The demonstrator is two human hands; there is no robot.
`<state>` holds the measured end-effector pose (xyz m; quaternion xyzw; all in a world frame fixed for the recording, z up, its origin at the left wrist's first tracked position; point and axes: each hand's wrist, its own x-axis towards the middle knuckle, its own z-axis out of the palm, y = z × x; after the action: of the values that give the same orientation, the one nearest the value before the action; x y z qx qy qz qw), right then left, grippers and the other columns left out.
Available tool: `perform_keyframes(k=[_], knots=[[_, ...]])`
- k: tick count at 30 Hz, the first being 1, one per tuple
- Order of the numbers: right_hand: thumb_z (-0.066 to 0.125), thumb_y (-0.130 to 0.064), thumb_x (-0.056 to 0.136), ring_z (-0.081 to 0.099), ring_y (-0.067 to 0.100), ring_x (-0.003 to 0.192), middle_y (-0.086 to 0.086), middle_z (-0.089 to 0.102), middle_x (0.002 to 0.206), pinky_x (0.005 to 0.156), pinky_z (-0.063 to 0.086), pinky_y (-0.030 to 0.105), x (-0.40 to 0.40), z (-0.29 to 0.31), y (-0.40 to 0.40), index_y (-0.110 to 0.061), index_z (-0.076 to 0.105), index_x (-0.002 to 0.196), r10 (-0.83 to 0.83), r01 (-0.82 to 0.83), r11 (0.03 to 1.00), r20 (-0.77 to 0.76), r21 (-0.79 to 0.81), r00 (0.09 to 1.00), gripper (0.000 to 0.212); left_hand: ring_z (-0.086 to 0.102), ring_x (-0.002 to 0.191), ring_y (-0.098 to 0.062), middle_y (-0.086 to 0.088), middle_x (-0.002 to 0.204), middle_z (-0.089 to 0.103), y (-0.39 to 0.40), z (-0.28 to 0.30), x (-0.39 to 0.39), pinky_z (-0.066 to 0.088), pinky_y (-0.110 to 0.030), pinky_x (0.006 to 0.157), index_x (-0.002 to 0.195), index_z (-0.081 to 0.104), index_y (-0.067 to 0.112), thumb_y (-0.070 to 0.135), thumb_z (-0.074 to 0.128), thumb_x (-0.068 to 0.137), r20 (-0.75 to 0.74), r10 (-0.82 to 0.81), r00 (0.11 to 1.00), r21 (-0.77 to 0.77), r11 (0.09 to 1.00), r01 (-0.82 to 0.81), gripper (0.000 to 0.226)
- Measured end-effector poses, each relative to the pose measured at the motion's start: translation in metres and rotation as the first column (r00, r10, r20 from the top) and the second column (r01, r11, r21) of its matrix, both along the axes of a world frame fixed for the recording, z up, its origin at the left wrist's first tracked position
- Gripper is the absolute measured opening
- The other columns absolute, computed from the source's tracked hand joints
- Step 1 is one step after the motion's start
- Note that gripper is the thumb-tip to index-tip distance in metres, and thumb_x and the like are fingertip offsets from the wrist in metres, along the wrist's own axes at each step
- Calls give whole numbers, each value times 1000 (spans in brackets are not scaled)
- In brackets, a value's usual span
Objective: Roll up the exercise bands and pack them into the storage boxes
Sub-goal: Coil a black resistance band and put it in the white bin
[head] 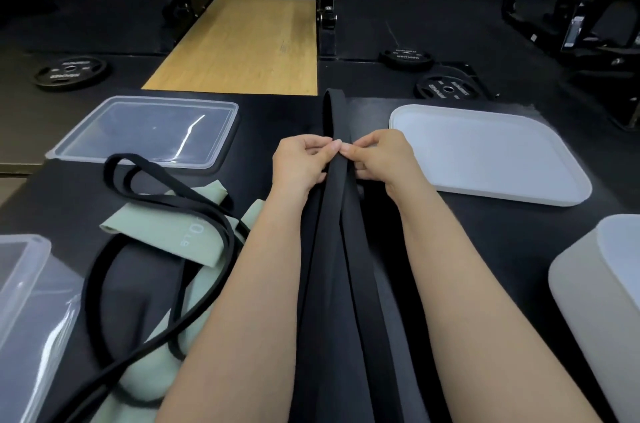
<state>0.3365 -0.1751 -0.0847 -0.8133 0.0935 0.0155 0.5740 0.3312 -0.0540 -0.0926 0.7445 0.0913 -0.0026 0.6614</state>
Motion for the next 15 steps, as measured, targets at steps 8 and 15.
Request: perform_keyframes(k=[8, 15], knots=[[72, -23, 82, 63, 26, 87, -4, 57, 70, 88, 52, 45, -12, 2, 7, -9, 63, 75, -85, 87, 996, 41, -35, 996, 18, 63, 103, -19, -5, 109, 68, -4, 12, -18, 53, -37, 92, 111, 67, 13, 20, 64, 88, -88, 24, 996, 21, 1000, -22, 24], [72, -19, 81, 63, 22, 80, 7, 67, 90, 86, 55, 39, -23, 2, 7, -15, 63, 79, -144, 152, 976, -58, 156, 988, 11, 60, 84, -16, -6, 89, 64, 11, 20, -73, 56, -25, 67, 116, 61, 4, 8, 64, 87, -210, -33, 977, -27, 999, 28, 29]])
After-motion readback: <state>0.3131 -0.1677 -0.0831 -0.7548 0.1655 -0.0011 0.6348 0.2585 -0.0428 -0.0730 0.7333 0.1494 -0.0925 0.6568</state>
